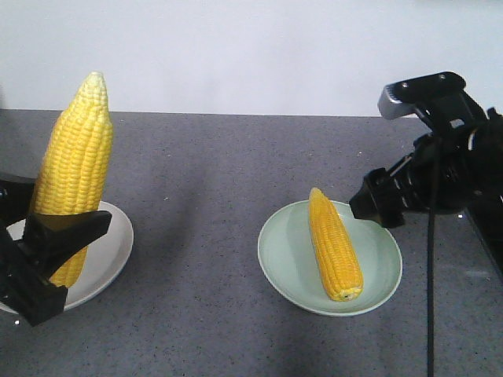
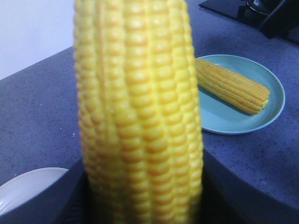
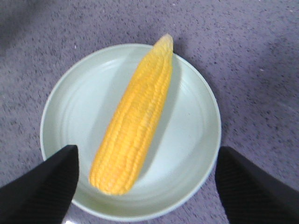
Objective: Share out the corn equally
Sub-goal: 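Tilt and lower the left gripper's cob onto the cream plate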
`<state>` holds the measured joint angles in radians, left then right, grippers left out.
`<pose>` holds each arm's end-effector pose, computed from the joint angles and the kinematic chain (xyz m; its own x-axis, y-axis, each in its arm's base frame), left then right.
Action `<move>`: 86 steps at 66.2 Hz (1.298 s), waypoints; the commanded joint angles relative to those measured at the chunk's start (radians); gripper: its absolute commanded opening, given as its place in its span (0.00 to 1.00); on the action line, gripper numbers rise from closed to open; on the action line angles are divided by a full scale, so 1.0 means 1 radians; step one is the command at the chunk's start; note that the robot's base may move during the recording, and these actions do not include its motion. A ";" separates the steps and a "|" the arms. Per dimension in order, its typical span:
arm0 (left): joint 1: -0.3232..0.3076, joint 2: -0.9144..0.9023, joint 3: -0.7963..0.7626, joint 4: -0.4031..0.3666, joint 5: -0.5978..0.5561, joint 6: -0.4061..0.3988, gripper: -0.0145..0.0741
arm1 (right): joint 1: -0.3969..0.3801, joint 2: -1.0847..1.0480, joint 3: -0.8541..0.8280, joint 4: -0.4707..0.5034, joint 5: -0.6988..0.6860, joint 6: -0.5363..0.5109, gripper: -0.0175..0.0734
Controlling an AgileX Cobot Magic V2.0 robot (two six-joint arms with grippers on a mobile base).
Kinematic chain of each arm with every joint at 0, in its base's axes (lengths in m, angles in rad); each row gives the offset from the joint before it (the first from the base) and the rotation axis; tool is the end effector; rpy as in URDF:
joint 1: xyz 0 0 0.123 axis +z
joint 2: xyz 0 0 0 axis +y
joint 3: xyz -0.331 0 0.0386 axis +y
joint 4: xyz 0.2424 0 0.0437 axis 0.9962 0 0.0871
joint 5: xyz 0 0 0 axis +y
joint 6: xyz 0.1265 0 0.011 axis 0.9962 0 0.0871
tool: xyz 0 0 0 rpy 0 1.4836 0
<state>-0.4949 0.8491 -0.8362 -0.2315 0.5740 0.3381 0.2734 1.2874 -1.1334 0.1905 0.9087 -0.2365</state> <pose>0.1373 -0.0921 0.3785 -0.3272 0.3369 -0.8829 0.6209 0.7809 0.0679 0.2472 0.0890 0.3542 -0.7456 -0.3305 -0.5786 -0.4399 0.8964 0.0549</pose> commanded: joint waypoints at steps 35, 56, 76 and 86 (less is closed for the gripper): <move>-0.004 -0.007 -0.027 -0.013 -0.092 -0.002 0.51 | 0.002 -0.255 0.158 0.005 -0.057 -0.014 0.83; -0.004 0.001 -0.028 -0.010 -0.085 -0.031 0.51 | 0.002 -0.257 0.158 0.005 -0.047 -0.014 0.83; 0.036 0.131 -0.161 0.254 0.122 -0.259 0.51 | 0.002 -0.257 0.158 0.005 -0.045 -0.014 0.83; 0.084 0.216 -0.203 0.392 0.214 -0.359 0.51 | 0.002 -0.257 0.158 0.005 -0.045 -0.014 0.83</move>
<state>-0.4398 1.0246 -0.9849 0.0678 0.7809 0.0586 0.2734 1.0460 -0.9498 0.1841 0.9076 -0.2409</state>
